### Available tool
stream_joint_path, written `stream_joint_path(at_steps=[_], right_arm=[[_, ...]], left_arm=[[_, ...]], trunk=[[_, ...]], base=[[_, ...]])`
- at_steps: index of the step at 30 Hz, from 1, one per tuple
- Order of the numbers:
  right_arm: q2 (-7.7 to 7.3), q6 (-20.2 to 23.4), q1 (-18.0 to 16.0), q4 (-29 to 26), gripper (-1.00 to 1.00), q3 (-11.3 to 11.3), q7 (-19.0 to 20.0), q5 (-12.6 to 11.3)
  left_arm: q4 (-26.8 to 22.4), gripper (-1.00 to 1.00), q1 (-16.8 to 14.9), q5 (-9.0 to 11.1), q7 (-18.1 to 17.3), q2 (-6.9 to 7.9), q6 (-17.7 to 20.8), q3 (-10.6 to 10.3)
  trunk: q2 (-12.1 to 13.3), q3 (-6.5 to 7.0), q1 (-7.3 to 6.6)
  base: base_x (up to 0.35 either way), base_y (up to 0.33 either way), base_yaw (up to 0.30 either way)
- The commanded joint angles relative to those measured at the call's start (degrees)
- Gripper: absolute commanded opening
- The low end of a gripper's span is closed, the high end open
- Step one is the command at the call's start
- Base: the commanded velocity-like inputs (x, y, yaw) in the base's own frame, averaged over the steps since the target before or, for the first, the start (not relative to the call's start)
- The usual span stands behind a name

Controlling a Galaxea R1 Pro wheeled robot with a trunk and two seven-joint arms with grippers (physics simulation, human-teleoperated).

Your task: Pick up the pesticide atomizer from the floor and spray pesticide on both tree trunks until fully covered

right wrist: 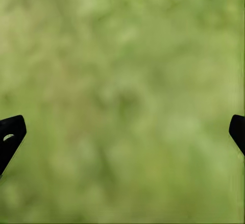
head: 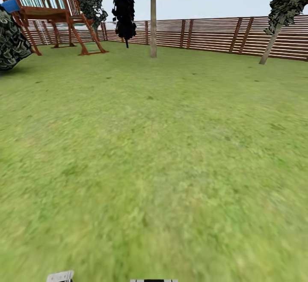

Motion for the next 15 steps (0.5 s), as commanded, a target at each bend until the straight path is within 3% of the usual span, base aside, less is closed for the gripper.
stream_joint_path(at_steps=[1,15], right_arm=[[-0.01,-0.1,0.0,0.0,1.00,-0.5,0.4,0.2],[-0.01,-0.1,0.0,0.0,1.00,-0.5,0.4,0.2]], left_arm=[[0.0,-1.00,0.0,-0.3,-0.3,0.01,-0.2,0.5],[0.0,-1.00,0.0,-0.3,-0.3,0.01,-0.2,0.5]], trunk=[[0.0,-0.04,0.02],[0.0,-0.04,0.02]], base=[[0.332,-0.106,0.000],[0.332,-0.106,0.000]])
